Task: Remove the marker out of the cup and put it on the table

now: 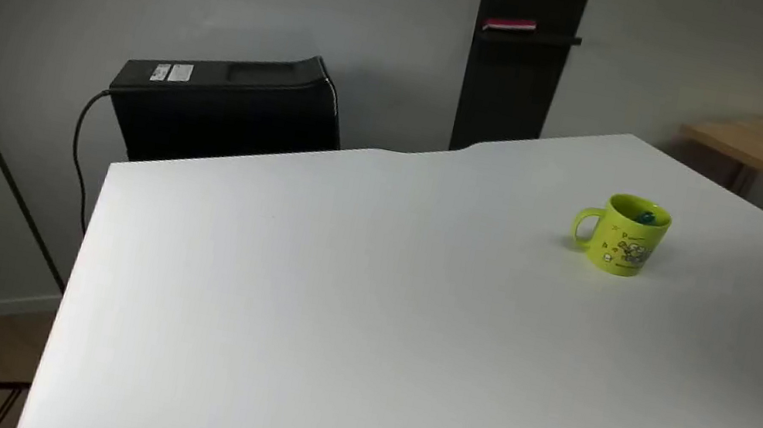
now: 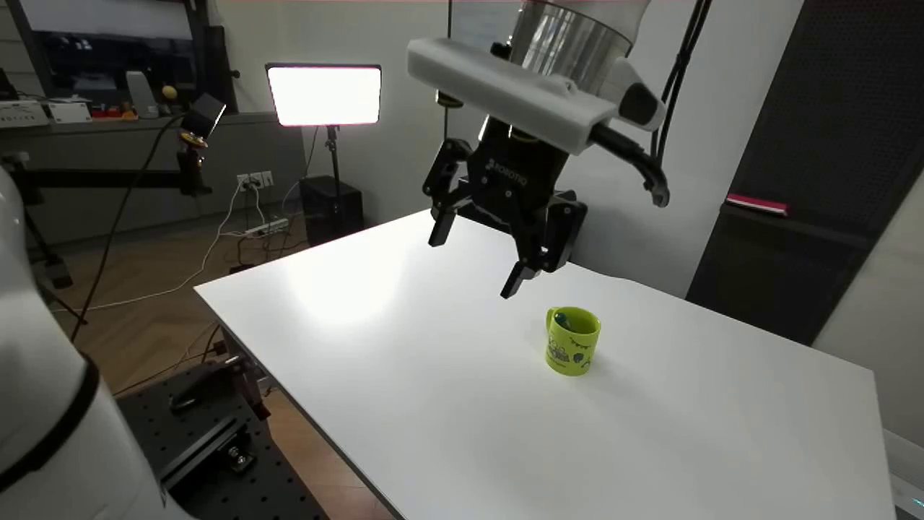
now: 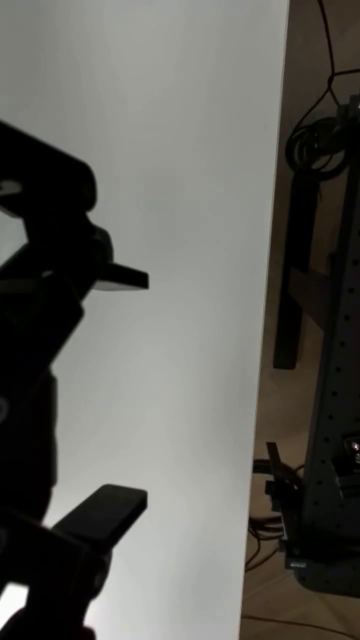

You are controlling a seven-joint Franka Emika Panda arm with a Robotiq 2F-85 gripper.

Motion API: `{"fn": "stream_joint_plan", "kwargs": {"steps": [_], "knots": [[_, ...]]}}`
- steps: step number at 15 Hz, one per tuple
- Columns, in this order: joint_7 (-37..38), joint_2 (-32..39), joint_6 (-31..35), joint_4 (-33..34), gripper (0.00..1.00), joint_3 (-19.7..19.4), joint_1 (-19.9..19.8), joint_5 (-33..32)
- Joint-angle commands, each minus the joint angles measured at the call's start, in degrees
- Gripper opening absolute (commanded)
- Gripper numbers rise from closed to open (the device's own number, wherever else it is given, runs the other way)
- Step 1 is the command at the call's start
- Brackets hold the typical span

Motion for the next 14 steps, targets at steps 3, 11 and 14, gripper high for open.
{"fn": "stream_joint_plan", "kwargs": {"steps": [3,11,14], "knots": [[-1.0,1.3,-0.5,0.7,1.00,1.3,-1.3,0.1],[-5.2,12.2,9.4,5.7,1.00,1.1,-1.7,1.2],[-7.8,15.6,15.4,7.2,1.00,1.5,-1.6,3.3]]}}
